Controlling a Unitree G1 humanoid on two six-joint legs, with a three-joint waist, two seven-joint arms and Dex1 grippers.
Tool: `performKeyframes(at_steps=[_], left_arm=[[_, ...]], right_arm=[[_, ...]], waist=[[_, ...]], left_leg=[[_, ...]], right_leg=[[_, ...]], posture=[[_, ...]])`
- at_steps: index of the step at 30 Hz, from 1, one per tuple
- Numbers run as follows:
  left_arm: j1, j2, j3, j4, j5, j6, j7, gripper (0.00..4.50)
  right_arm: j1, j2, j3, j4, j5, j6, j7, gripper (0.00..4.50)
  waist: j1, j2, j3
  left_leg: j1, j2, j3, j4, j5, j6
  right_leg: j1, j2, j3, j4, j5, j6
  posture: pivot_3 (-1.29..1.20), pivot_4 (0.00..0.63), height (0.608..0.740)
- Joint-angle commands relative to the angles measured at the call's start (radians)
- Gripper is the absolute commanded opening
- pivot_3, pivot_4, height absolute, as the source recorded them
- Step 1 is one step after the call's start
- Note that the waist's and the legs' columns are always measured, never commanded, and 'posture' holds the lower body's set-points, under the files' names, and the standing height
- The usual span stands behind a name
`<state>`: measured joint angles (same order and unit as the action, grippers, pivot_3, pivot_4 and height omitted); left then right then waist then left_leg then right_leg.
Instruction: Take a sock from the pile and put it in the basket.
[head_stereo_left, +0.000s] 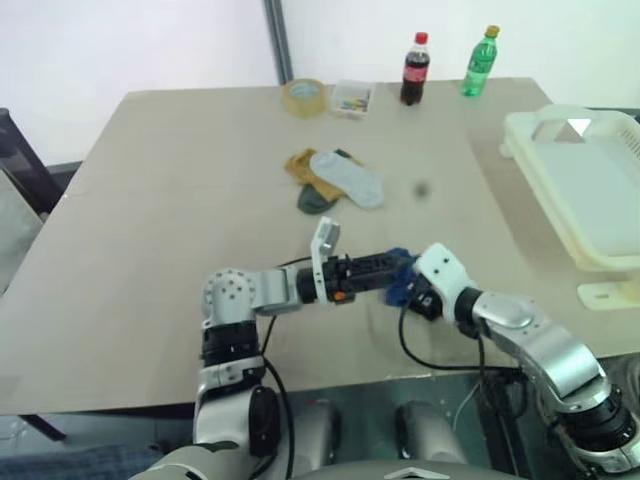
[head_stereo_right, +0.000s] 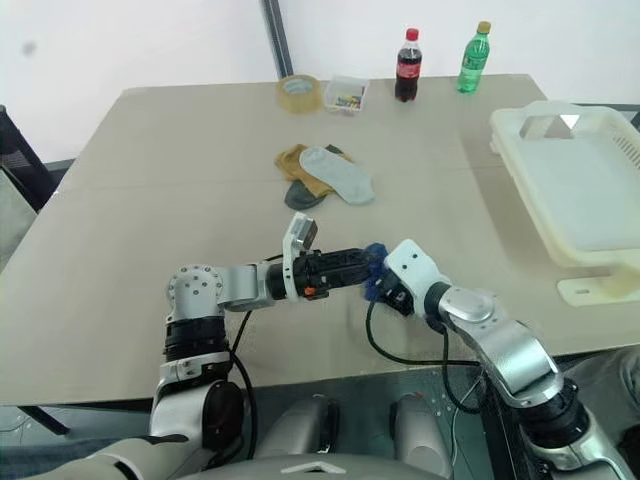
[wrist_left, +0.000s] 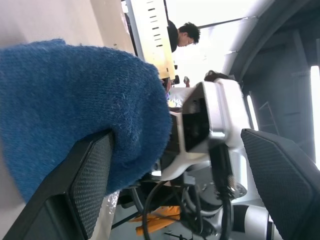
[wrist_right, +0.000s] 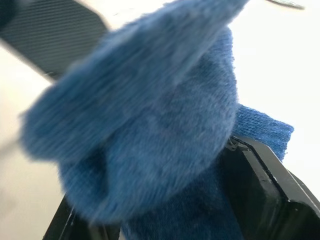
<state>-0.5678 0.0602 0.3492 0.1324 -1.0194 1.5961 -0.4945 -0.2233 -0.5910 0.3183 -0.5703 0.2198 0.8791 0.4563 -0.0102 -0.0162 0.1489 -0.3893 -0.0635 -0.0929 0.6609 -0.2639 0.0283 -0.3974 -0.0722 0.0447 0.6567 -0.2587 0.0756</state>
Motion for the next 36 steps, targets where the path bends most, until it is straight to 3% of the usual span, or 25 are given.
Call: performKeyframes(at_steps=[1, 5, 7, 9, 10, 14, 19, 24, 36], left_arm=[[-0.024, -0.007, -0.021, 0.022, 0.005, -0.029, -0.01, 4.33], [-0.035, -0.008, -0.046, 0.056, 0.02, -0.055, -0.023, 4.33], [-0.04, -0.008, -0.059, 0.069, 0.023, -0.062, -0.033, 4.5], [-0.043, -0.009, -0.077, 0.077, 0.028, -0.07, -0.045, 4.5], [-0.046, -0.011, -0.083, 0.083, 0.03, -0.074, -0.051, 4.5], [-0.049, -0.012, -0.107, 0.106, 0.036, -0.091, -0.073, 4.5], [-0.05, -0.019, -0.152, 0.12, 0.046, -0.1, -0.102, 4.5], [-0.055, -0.018, -0.169, 0.131, 0.055, -0.115, -0.118, 4.5], [-0.038, -0.019, -0.18, 0.112, 0.067, -0.126, -0.129, 4.5]], right_arm=[[-0.004, -0.081, -0.04, -0.119, 0.01, 0.013, 0.061, 2.92], [0.02, -0.206, -0.114, -0.17, 0.039, 0.051, 0.131, 2.92], [0.053, -0.264, -0.17, -0.181, 0.071, 0.083, 0.171, 3.46], [0.101, -0.292, -0.266, -0.178, 0.108, 0.122, 0.19, 4.42], [0.121, -0.282, -0.331, -0.183, 0.147, 0.159, 0.199, 4.42], [0.105, -0.176, -0.497, -0.206, 0.302, 0.331, 0.185, 4.42], [-0.046, 0.153, -0.592, -0.138, 0.346, 0.569, 0.001, 4.42], [-0.07, 0.373, -0.707, -0.05, 0.351, 0.677, -0.073, 4.42], [0.04, 0.31, -0.672, -0.011, 0.361, 0.734, -0.071, 4.42]], waist=[[0.001, 0.0, 0.0], [0.005, 0.0, 0.0], [0.008, -0.001, 0.001], [0.015, -0.001, 0.001], [0.014, -0.002, 0.002], [0.021, -0.002, 0.002], [0.023, 0.0, 0.002], [0.026, 0.0, 0.002], [0.024, 0.002, 0.001]], left_leg=[[-0.002, 0.0, 0.0, 0.0, 0.0, 0.0], [-0.009, -0.001, -0.001, 0.001, 0.0, 0.0], [-0.01, -0.001, -0.001, 0.001, 0.0, 0.0], [-0.01, -0.001, -0.001, 0.001, 0.0, 0.0], [-0.01, -0.001, -0.001, 0.001, 0.0, 0.0], [-0.01, 0.0, 0.0, 0.001, 0.0, 0.0], [-0.009, 0.002, -0.001, 0.001, 0.0, -0.001], [-0.011, -0.002, -0.001, 0.0, 0.001, -0.001], [-0.01, -0.002, 0.001, 0.0, 0.001, -0.001]], right_leg=[[-0.002, 0.0, 0.0, 0.0, 0.0, 0.0], [-0.008, -0.001, -0.001, 0.001, 0.0, 0.0], [-0.008, -0.001, -0.001, 0.0, 0.0, 0.0], [-0.008, -0.001, -0.001, 0.0, 0.0, 0.0], [-0.008, -0.001, -0.001, 0.0, 0.0, 0.0], [-0.008, -0.001, 0.0, 0.0, 0.0, 0.0], [-0.009, -0.002, 0.0, 0.002, 0.0, 0.0], [-0.011, -0.003, 0.0, 0.001, 0.0, -0.001], [-0.012, -0.002, 0.002, 0.004, 0.0, -0.001]], posture=[[0.0, 0.15, 0.74], [0.0, 0.15, 0.74], [0.0, 0.15, 0.74], [0.0, 0.15, 0.74], [0.0, 0.15, 0.74], [0.0, 0.15, 0.74], [0.0, 0.15, 0.74], [0.0, 0.15, 0.74], [0.0, 0.15, 0.74]])
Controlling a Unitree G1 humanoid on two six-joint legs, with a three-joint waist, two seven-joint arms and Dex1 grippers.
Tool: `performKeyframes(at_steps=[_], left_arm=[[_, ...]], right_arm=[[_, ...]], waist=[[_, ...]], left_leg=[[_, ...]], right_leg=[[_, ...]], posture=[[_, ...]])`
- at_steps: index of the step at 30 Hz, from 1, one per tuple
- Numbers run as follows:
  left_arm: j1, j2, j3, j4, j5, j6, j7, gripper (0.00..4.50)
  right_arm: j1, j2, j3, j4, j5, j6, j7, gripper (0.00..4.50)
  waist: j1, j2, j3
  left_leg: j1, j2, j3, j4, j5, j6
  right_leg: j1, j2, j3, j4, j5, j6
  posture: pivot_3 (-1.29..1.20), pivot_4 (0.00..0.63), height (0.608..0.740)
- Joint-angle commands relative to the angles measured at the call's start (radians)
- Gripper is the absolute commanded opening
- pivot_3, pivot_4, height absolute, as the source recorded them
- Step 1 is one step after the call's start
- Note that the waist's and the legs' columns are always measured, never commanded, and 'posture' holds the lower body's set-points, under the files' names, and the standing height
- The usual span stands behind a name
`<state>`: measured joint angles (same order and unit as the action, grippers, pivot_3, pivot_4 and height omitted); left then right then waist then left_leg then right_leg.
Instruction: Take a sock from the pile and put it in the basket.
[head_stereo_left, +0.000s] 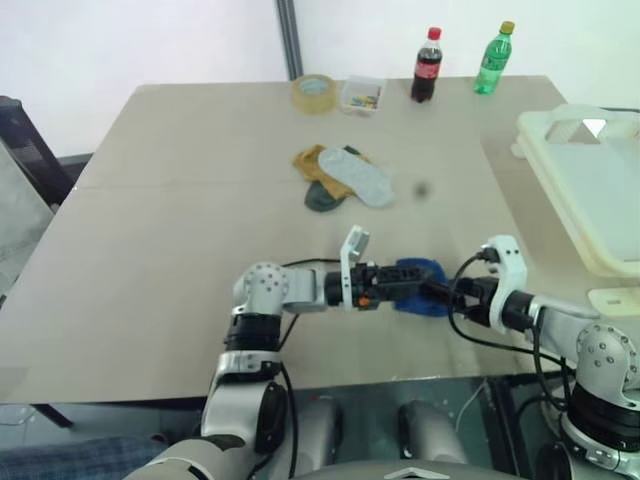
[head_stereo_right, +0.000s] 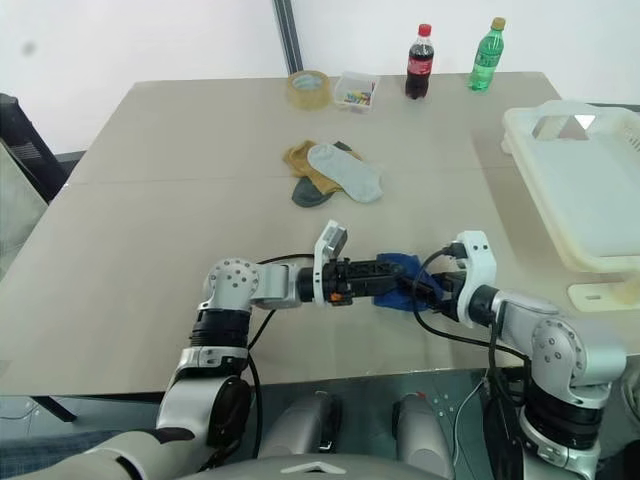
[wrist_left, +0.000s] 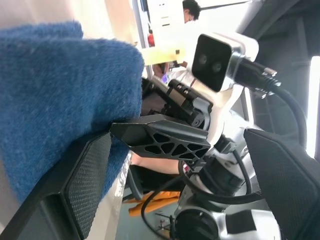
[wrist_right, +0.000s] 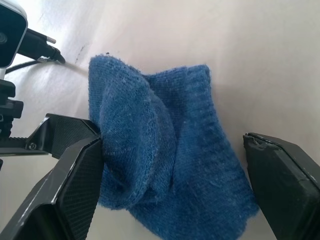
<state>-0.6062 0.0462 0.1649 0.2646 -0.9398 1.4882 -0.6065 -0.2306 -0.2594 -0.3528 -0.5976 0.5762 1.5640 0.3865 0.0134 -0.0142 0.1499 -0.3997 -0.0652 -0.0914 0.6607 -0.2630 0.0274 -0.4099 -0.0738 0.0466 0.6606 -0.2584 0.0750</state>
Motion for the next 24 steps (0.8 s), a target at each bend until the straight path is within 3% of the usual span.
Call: performKeyframes(at_steps=[1, 6, 18, 24], left_arm=[[0.0, -0.006, 0.004, -0.019, -0.011, -0.02, -0.016, 4.5], [-0.002, -0.006, -0.003, -0.014, -0.007, -0.029, -0.019, 4.5], [-0.003, 0.001, -0.016, -0.01, -0.001, -0.042, -0.028, 4.5], [-0.002, 0.002, -0.019, -0.008, -0.001, -0.043, -0.029, 4.5]], right_arm=[[0.052, -0.028, -0.002, 0.016, 0.012, 0.05, 0.003, 4.42], [0.079, -0.076, -0.008, 0.021, 0.039, 0.046, 0.028, 4.42], [0.087, -0.074, -0.062, 0.001, 0.171, 0.036, 0.1, 4.42], [0.071, -0.066, -0.033, 0.041, 0.121, 0.04, 0.025, 4.42]], waist=[[0.001, 0.0, 0.0], [0.0, 0.0, 0.0], [-0.002, 0.0, 0.0], [-0.004, 0.0, 0.0]], left_leg=[[0.0, 0.0, 0.0, 0.0, 0.0, 0.0], [0.0, 0.0, 0.0, 0.0, 0.0, 0.0], [0.0, 0.0, 0.001, 0.0, 0.0, 0.0], [0.0, 0.001, 0.001, 0.0, 0.0, 0.0]], right_leg=[[0.0, 0.0, 0.0, 0.0, 0.0, 0.0], [0.0, 0.0, 0.0, 0.0, 0.0, 0.0], [0.001, 0.0, 0.001, 0.0, 0.0, 0.0], [0.001, 0.001, 0.001, 0.0, 0.0, 0.0]], posture=[[0.0, 0.15, 0.74], [0.0, 0.15, 0.74], [0.0, 0.15, 0.74], [0.0, 0.15, 0.74]])
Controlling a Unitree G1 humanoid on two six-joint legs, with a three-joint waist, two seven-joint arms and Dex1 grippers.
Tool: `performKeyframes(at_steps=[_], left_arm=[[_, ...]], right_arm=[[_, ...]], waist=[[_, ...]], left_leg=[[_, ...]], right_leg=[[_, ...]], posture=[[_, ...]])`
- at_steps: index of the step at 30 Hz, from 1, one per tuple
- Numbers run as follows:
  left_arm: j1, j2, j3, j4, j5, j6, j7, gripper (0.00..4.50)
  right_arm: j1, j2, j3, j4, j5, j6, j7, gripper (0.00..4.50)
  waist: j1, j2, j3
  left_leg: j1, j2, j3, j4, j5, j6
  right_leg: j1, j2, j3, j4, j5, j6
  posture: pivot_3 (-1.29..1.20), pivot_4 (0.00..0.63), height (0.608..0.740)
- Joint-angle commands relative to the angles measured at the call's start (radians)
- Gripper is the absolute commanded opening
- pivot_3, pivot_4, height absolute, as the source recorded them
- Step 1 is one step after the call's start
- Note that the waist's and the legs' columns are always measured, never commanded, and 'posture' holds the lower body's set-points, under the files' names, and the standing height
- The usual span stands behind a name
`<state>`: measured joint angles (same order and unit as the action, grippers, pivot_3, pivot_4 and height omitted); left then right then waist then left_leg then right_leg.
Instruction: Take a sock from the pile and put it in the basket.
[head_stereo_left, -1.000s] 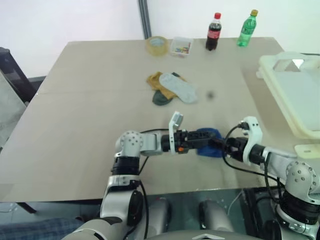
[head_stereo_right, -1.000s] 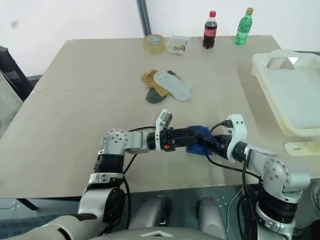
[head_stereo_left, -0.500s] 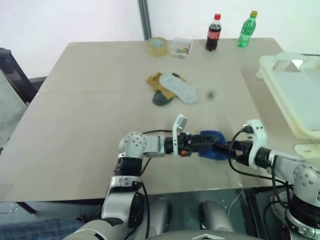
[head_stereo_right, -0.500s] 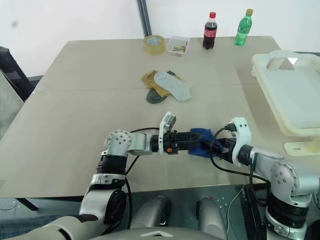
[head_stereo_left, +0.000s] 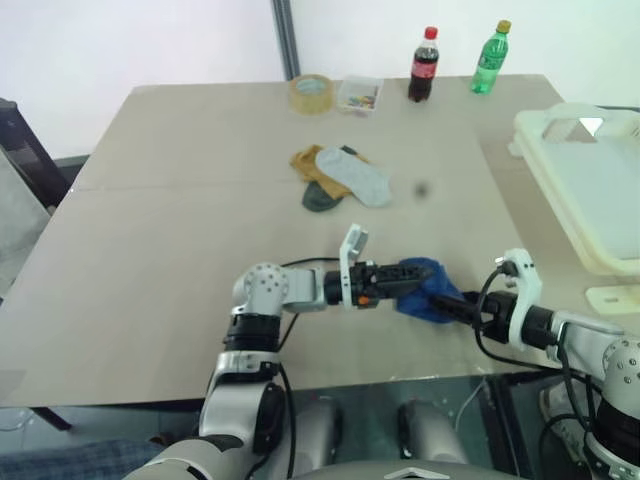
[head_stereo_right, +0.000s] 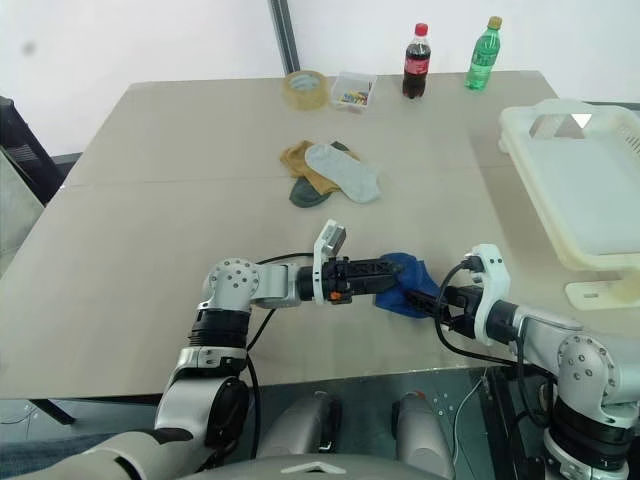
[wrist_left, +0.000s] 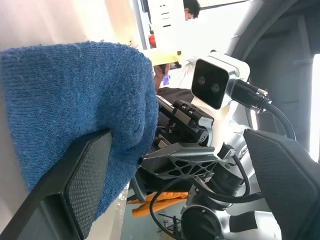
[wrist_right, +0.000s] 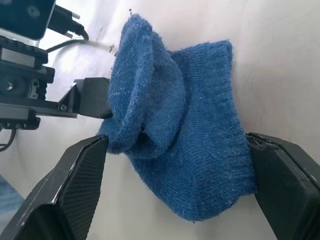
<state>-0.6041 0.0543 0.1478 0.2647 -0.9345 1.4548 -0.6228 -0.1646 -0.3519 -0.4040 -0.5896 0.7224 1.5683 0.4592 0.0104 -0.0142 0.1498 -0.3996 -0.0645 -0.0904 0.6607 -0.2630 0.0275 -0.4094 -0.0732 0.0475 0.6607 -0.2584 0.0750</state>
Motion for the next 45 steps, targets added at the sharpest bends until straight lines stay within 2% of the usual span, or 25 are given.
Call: performKeyframes(at_steps=[1, 8, 23, 27, 28, 31, 32, 34, 45], left_arm=[[-0.004, -0.007, -0.003, -0.01, -0.007, -0.009, -0.013, 4.5], [0.003, -0.008, -0.007, -0.016, -0.004, -0.01, -0.012, 4.5], [0.013, -0.009, -0.002, -0.026, -0.004, -0.008, -0.004, 4.5], [0.016, -0.009, -0.005, -0.028, -0.004, -0.006, -0.004, 4.5], [0.016, -0.009, -0.006, -0.029, -0.005, -0.005, -0.004, 4.5], [0.017, -0.007, -0.005, -0.029, -0.005, -0.004, -0.004, 4.5], [0.017, -0.006, -0.005, -0.029, -0.005, -0.004, -0.004, 4.5], [0.017, -0.006, -0.004, -0.029, -0.005, -0.004, -0.004, 4.5], [0.036, 0.007, -0.028, -0.069, 0.002, -0.021, -0.016, 4.5]], right_arm=[[0.002, 0.041, 0.017, 0.04, -0.026, 0.041, -0.056, 4.42], [0.02, 0.145, 0.036, 0.056, 0.011, 0.046, -0.103, 4.42], [0.042, 0.099, 0.154, 0.057, -0.019, 0.012, -0.119, 4.42], [0.042, 0.106, 0.158, 0.064, -0.021, 0.002, -0.123, 3.14], [0.042, 0.108, 0.158, 0.065, -0.021, 0.001, -0.123, 2.56], [0.043, 0.116, 0.158, 0.065, -0.023, 0.0, -0.125, 1.27], [0.042, 0.119, 0.156, 0.066, -0.023, 0.0, -0.125, 1.01], [0.042, 0.124, 0.155, 0.065, -0.023, 0.0, -0.125, 0.15], [0.042, 0.119, 0.138, 0.06, -0.001, 0.008, -0.112, 0.06]], waist=[[-0.002, 0.0, 0.0], [-0.025, -0.003, -0.003], [-0.031, -0.005, -0.007], [-0.031, -0.005, -0.007], [-0.031, -0.005, -0.007], [-0.031, -0.005, -0.007], [-0.031, -0.005, -0.007], [-0.031, -0.005, -0.007], [-0.03, -0.005, -0.007]], left_leg=[[0.0, 0.0, 0.0, 0.0, 0.0, 0.0], [0.004, 0.001, 0.0, 0.0, 0.0, 0.0], [0.007, 0.003, 0.001, 0.0, -0.001, 0.002], [0.007, 0.004, 0.001, -0.001, -0.001, 0.002], [0.007, 0.004, 0.001, -0.001, -0.001, 0.002], [0.007, 0.004, 0.001, -0.002, -0.001, 0.002], [0.007, 0.004, 0.001, -0.002, -0.001, 0.002], [0.007, 0.004, 0.001, -0.003, -0.001, 0.002], [0.007, 0.004, 0.001, -0.003, -0.001, 0.002]], right_leg=[[0.0, 0.0, 0.0, 0.0, 0.0, 0.0], [0.003, 0.001, 0.001, 0.001, 0.0, 0.0], [0.004, 0.002, 0.002, 0.001, 0.0, 0.0], [0.004, 0.002, 0.002, 0.001, 0.0, 0.0], [0.004, 0.002, 0.002, 0.001, 0.0, 0.0], [0.004, 0.002, 0.002, 0.0, 0.0, 0.0], [0.004, 0.002, 0.002, 0.0, 0.0, 0.0], [0.004, 0.002, 0.002, 0.0, 0.0, 0.0], [0.004, 0.002, 0.002, 0.0, 0.0, 0.0]], posture=[[0.0, 0.15, 0.74], [0.0, 0.15, 0.74], [0.0, 0.15, 0.74], [0.0, 0.15, 0.74], [0.0, 0.15, 0.74], [0.0, 0.15, 0.74], [0.0, 0.15, 0.74], [0.0, 0.15, 0.74], [0.0, 0.15, 0.74]])
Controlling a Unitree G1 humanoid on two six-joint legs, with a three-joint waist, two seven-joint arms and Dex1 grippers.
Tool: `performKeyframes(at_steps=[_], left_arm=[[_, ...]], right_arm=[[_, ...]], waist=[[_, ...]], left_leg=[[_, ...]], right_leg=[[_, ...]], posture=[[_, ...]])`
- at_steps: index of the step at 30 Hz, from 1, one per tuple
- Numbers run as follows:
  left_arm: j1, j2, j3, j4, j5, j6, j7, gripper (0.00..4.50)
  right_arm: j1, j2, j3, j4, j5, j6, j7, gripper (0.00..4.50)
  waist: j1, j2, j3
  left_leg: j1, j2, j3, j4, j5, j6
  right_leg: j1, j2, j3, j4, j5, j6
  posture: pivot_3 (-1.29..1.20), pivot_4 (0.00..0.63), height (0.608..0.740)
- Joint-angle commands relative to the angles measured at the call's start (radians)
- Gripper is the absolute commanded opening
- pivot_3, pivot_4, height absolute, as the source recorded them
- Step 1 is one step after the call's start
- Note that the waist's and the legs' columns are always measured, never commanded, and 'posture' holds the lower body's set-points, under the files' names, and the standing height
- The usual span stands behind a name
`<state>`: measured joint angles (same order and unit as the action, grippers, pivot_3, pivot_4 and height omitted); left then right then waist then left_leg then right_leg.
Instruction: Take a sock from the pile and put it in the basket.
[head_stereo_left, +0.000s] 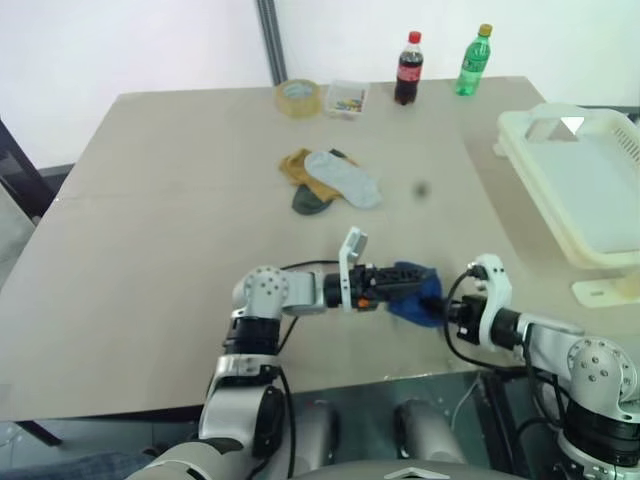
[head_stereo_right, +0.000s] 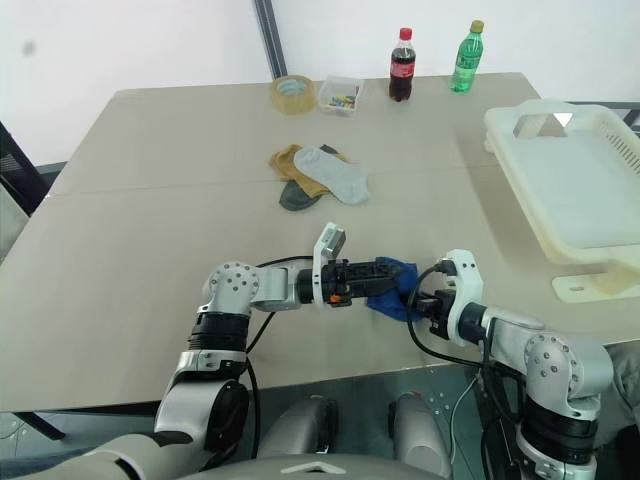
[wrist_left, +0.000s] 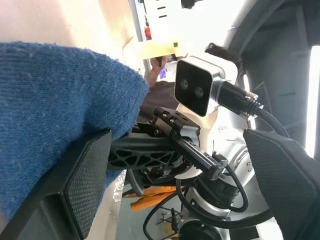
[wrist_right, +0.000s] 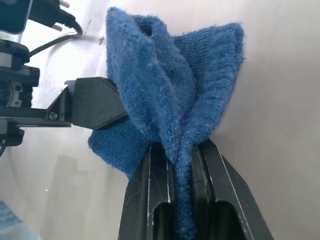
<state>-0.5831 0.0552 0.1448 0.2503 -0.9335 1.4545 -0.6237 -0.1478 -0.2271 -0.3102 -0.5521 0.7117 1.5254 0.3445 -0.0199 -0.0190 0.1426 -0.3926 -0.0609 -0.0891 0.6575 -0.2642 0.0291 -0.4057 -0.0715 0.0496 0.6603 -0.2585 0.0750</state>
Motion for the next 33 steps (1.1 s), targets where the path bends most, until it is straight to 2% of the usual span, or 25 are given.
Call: performKeyframes(at_steps=[1, 4, 9, 11, 13, 18, 21, 24, 27, 30, 33], left_arm=[[0.027, 0.026, -0.056, -0.088, 0.017, -0.048, -0.034, 4.5], [0.074, 0.111, -0.192, -0.221, 0.112, -0.203, -0.104, 4.5], [0.151, 0.272, -0.354, -0.381, 0.323, -0.556, -0.22, 4.5], [0.172, 0.304, -0.39, -0.405, 0.4, -0.692, -0.238, 4.5], [0.189, 0.302, -0.399, -0.413, 0.447, -0.817, -0.251, 4.5], [0.223, 0.269, -0.445, -0.356, 0.615, -1.185, -0.249, 4.5], [0.238, 0.222, -0.439, -0.3, 0.645, -1.358, -0.264, 4.5], [0.232, 0.153, -0.409, -0.255, 0.624, -1.427, -0.246, 4.5], [0.223, 0.13, -0.408, -0.22, 0.632, -1.476, -0.261, 4.5], [0.192, 0.092, -0.42, -0.169, 0.651, -1.553, -0.269, 4.5], [0.164, 0.054, -0.422, -0.137, 0.657, -1.581, -0.26, 4.5]], right_arm=[[0.026, -0.016, 0.042, 0.023, 0.008, 0.049, 0.003, 0.06], [0.026, -0.048, 0.02, 0.026, 0.011, 0.049, 0.01, 0.06], [0.012, -0.203, -0.031, 0.051, -0.003, -0.01, 0.048, 0.06], [-0.003, -0.268, -0.046, 0.065, -0.002, -0.036, 0.069, 0.06], [-0.022, -0.312, -0.054, 0.081, 0.004, -0.052, 0.084, 0.06], [-0.076, -0.478, 0.041, 0.096, -0.081, -0.145, 0.086, 0.06], [-0.157, -0.521, -0.004, 0.099, -0.055, -0.167, 0.112, 0.06], [-0.235, -0.669, -0.019, 0.117, -0.065, -0.12, 0.142, 0.06], [-0.304, -0.749, -0.036, 0.157, -0.05, -0.077, 0.167, 0.06], [-0.48, -0.844, -0.054, 0.338, -0.074, -0.028, 0.172, 0.06], [-0.563, -0.892, -0.055, 0.519, -0.145, -0.129, 0.156, 0.06]], waist=[[0.0, 0.0, 0.0], [0.003, 0.001, 0.0], [0.015, 0.003, 0.0], [0.022, 0.004, 0.0], [0.031, 0.004, 0.0], [0.036, 0.006, 0.002], [0.032, 0.007, 0.003], [0.036, 0.013, 0.007], [0.038, 0.013, 0.008], [0.033, 0.018, 0.012], [0.037, 0.016, 0.013]], left_leg=[[0.0, 0.0, 0.0, 0.0, 0.0, 0.0], [0.0, 0.0, 0.001, -0.002, 0.001, -0.002], [-0.001, -0.001, 0.001, -0.005, 0.002, -0.003], [-0.002, -0.002, 0.0, -0.005, 0.002, -0.003], [-0.004, -0.004, 0.0, -0.005, 0.001, -0.002], [-0.007, -0.005, -0.002, -0.005, 0.001, -0.001], [-0.007, -0.004, -0.001, -0.005, 0.001, -0.001], [-0.008, -0.004, -0.001, -0.005, 0.001, 0.0], [-0.009, -0.004, -0.003, -0.004, 0.001, 0.0], [-0.009, -0.004, -0.002, -0.004, 0.001, 0.0], [-0.009, -0.006, 0.0, -0.004, 0.001, 0.003]], right_leg=[[0.0, 0.0, 0.0, 0.0, 0.0, 0.0], [-0.001, -0.001, 0.001, -0.001, 0.0, 0.0], [-0.001, -0.005, 0.0, -0.004, 0.0, 0.0], [-0.001, -0.007, -0.001, -0.006, 0.0, 0.0], [-0.001, -0.008, -0.001, -0.008, 0.0, 0.0], [-0.001, -0.01, -0.004, -0.011, 0.0, 0.0], [-0.001, -0.009, -0.004, -0.013, 0.0, 0.0], [-0.001, -0.009, -0.004, -0.012, 0.0, 0.0], [-0.001, -0.008, -0.006, -0.013, 0.0, 0.001], [-0.001, -0.007, -0.005, -0.013, 0.0, 0.001], [-0.001, -0.006, -0.005, -0.013, 0.002, 0.002]], posture=[[0.0, 0.15, 0.74], [0.0, 0.15, 0.74], [0.0, 0.15, 0.74], [0.0, 0.15, 0.74], [0.0, 0.15, 0.74], [0.0, 0.15, 0.74], [0.0, 0.15, 0.74], [0.0, 0.15, 0.74], [0.0, 0.15, 0.74], [0.0, 0.15, 0.74], [0.0, 0.15, 0.74]])
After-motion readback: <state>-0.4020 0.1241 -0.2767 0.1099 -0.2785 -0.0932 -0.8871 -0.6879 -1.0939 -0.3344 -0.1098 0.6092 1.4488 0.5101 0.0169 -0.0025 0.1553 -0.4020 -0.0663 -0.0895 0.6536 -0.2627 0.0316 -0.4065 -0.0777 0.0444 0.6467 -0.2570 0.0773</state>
